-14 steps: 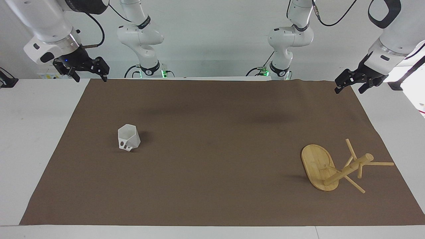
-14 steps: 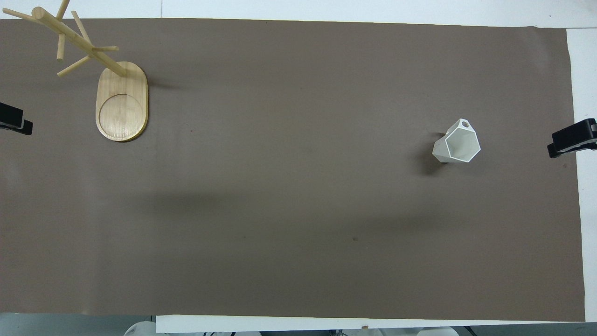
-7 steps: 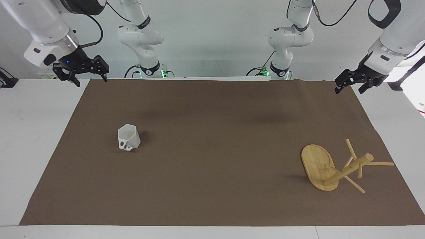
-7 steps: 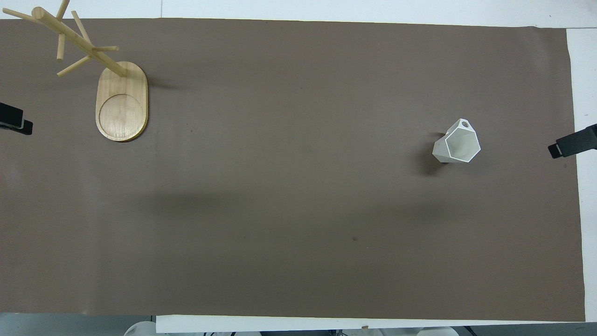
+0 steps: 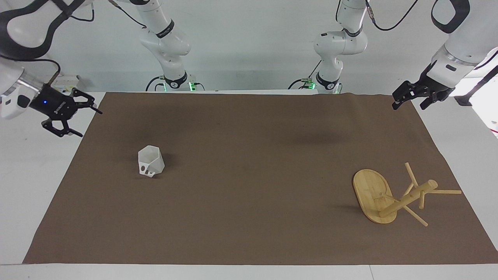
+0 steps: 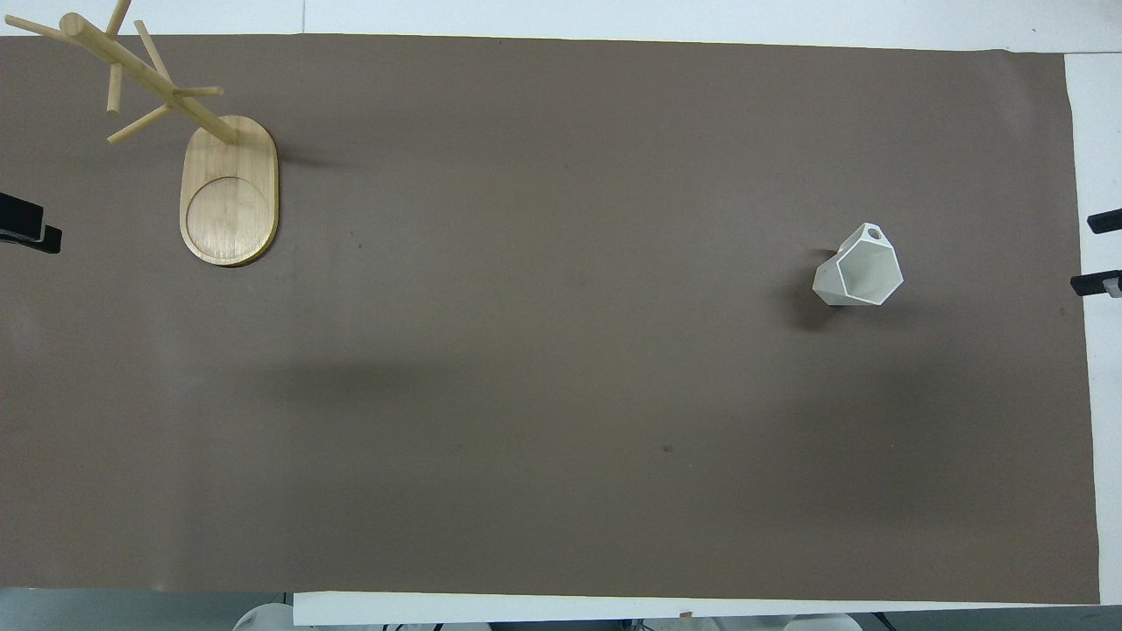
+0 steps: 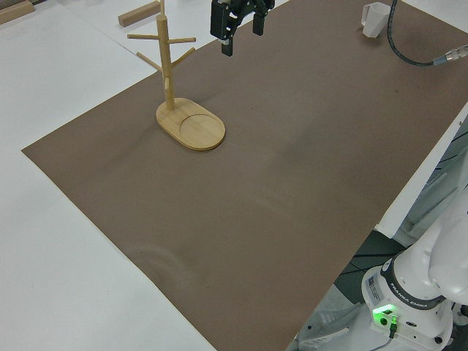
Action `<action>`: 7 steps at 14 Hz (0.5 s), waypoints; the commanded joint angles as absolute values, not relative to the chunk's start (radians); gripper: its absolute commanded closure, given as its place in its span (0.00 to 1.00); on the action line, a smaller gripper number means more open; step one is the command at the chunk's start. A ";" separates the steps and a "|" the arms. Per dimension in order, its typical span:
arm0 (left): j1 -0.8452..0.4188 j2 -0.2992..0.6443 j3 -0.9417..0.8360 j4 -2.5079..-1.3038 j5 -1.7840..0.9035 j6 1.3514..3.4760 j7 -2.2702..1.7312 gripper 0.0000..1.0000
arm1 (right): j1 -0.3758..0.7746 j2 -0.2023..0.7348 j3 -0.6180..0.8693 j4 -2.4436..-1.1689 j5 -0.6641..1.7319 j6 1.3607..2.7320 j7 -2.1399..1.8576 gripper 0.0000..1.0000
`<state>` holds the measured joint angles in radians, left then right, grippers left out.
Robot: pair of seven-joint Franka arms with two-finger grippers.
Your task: Hang cup on rack
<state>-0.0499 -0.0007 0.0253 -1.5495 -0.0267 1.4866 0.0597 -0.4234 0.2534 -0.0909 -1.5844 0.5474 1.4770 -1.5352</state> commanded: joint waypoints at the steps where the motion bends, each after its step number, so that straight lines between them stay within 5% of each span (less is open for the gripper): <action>1: -0.058 -0.018 0.034 -1.568 -0.032 1.482 0.048 0.00 | -0.506 0.374 -0.081 -1.575 0.736 1.387 -1.852 0.00; 7: -0.058 -0.018 0.034 -1.568 -0.032 1.480 0.048 0.00 | -0.578 0.609 -0.078 -1.589 0.978 1.238 -2.251 0.00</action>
